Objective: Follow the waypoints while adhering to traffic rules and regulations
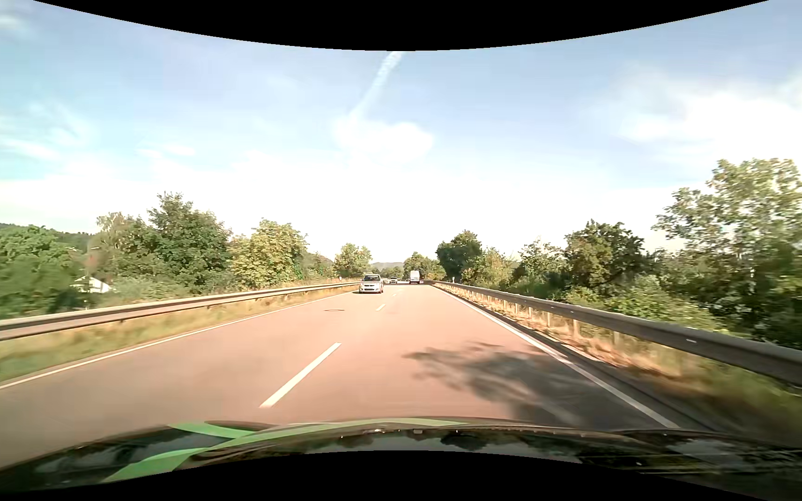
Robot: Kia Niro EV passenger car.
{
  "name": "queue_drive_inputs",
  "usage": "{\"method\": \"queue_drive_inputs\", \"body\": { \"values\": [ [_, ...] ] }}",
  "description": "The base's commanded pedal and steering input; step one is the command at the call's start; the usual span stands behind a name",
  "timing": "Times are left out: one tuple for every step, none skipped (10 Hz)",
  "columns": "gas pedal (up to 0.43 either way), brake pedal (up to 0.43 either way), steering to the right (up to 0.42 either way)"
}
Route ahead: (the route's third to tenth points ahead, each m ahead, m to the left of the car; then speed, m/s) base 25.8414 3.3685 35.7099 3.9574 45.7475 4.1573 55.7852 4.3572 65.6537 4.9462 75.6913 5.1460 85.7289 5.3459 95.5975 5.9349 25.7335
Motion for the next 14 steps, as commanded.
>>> {"method": "queue_drive_inputs", "body": {
  "values": [
    [0.220,0.000,-0.004],
    [0.220,0.000,-0.004],
    [0.228,0.000,-0.004],
    [0.240,0.000,-0.004],
    [0.260,0.000,-0.004],
    [0.268,0.000,-0.004],
    [0.268,0.000,-0.004],
    [0.268,0.000,-0.004],
    [0.260,0.000,-0.004],
    [0.260,0.000,-0.005],
    [0.240,0.000,-0.005],
    [0.220,0.000,-0.005],
    [0.220,0.000,-0.005],
    [0.220,0.000,-0.006]
  ]
}}
